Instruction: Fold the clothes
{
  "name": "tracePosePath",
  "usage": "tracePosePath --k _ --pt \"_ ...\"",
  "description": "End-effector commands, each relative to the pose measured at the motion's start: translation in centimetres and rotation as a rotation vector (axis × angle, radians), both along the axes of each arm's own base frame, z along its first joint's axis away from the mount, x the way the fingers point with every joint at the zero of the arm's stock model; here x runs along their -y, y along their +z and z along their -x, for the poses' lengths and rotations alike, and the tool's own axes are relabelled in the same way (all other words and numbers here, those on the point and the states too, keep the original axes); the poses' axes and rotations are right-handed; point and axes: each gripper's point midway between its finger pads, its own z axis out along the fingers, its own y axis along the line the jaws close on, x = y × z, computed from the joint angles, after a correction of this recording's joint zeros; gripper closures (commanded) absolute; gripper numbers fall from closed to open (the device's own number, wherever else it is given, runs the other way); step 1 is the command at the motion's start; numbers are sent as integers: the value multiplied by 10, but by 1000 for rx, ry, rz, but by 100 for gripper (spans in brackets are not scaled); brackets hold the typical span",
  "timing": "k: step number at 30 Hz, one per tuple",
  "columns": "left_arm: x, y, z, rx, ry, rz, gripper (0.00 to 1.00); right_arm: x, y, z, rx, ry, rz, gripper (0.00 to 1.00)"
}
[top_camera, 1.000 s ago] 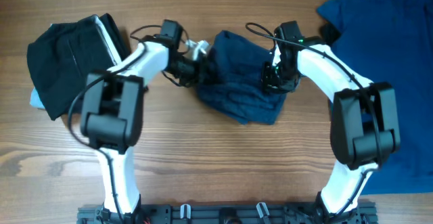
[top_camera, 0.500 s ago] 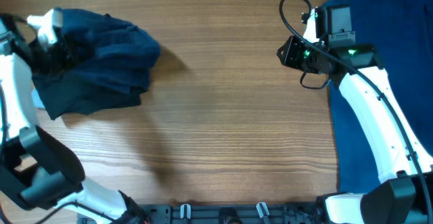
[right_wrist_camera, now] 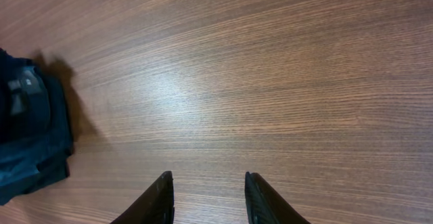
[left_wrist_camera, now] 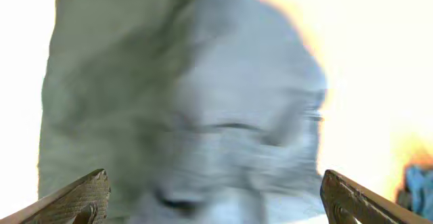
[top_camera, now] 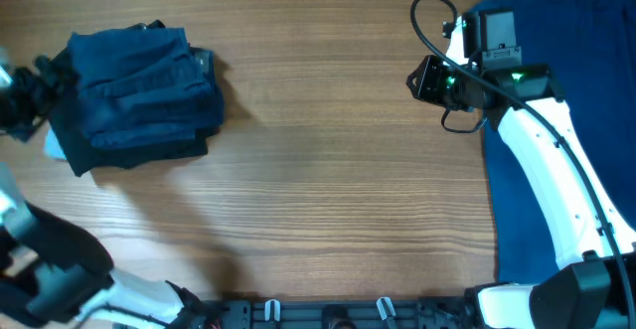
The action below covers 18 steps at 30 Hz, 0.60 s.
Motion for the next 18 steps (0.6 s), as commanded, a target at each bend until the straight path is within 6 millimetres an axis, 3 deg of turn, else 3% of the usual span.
tracePosePath --k 1,3,4,5,8,11,15,17,18 --pt "74 67 -10 186 -291 -101 12 0 12 -2 41 -5 -2 65" --pt "96 38 -10 72 -355 -132 73 0 12 -3 39 -12 -6 65" --pt "101 20 -9 14 -369 -146 89 0 12 -2 36 -19 -10 65" --pt "104 0 -10 -43 -377 -164 96 0 12 -2 30 -32 -17 65" --pt "81 -76 -10 -253 -175 -200 96 0 12 -3 23 -54 -32 64" --pt "35 -138 15 -466 145 -169 96 -4 12 -1 17 -40 -51 65" --pt "-8 -193 43 -583 355 -33 96 -7 13 1 11 -28 -68 65" --pt "-10 -210 48 -578 360 79 94 -7 11 3 2 -28 -65 65" --pt "3 -205 32 -464 247 200 92 -7 11 3 3 -22 -61 65"
